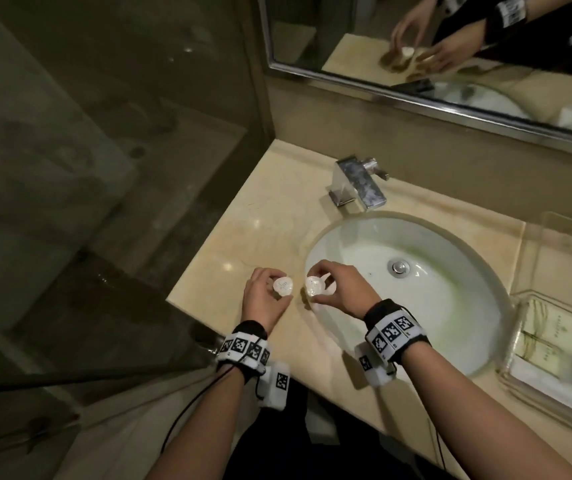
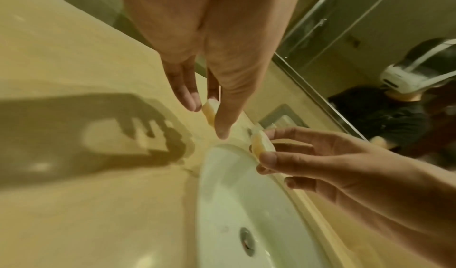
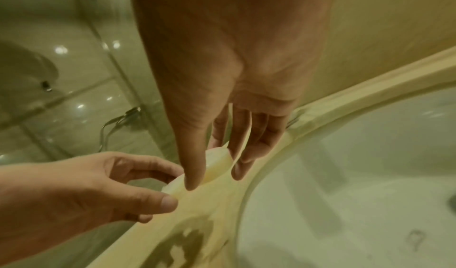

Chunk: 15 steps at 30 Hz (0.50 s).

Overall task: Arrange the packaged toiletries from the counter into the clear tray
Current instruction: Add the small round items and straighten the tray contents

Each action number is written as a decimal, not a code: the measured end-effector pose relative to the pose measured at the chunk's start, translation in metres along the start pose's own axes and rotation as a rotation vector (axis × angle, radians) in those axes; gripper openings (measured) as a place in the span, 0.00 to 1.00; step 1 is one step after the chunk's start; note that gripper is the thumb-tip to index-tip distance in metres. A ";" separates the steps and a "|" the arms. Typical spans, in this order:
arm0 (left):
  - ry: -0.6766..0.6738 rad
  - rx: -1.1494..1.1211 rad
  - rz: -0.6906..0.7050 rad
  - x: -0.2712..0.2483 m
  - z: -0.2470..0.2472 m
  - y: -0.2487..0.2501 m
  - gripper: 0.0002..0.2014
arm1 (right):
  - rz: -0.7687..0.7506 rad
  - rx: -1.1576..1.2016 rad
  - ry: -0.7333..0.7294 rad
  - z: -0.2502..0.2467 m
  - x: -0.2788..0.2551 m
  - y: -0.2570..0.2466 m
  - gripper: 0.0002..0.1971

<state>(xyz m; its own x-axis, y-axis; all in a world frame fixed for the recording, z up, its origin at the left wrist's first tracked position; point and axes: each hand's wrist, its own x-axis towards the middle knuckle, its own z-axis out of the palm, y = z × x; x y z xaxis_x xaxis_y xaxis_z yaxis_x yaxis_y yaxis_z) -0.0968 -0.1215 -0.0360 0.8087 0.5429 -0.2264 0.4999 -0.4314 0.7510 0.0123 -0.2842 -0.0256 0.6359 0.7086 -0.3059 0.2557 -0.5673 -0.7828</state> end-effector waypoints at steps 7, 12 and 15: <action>-0.204 -0.092 0.273 -0.002 0.087 0.103 0.20 | 0.121 0.081 0.337 -0.093 -0.084 0.060 0.20; -0.378 -0.123 0.418 -0.028 0.163 0.169 0.21 | 0.248 0.119 0.553 -0.139 -0.167 0.114 0.21; -0.464 -0.106 0.498 -0.048 0.202 0.199 0.21 | 0.332 0.141 0.654 -0.158 -0.213 0.142 0.21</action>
<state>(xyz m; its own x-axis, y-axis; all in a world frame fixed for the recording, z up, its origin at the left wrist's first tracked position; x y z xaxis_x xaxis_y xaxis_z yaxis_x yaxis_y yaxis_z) 0.0268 -0.3791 -0.0014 0.9950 -0.0771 -0.0630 0.0202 -0.4638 0.8857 0.0287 -0.5821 0.0139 0.9780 0.0905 -0.1877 -0.0928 -0.6174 -0.7812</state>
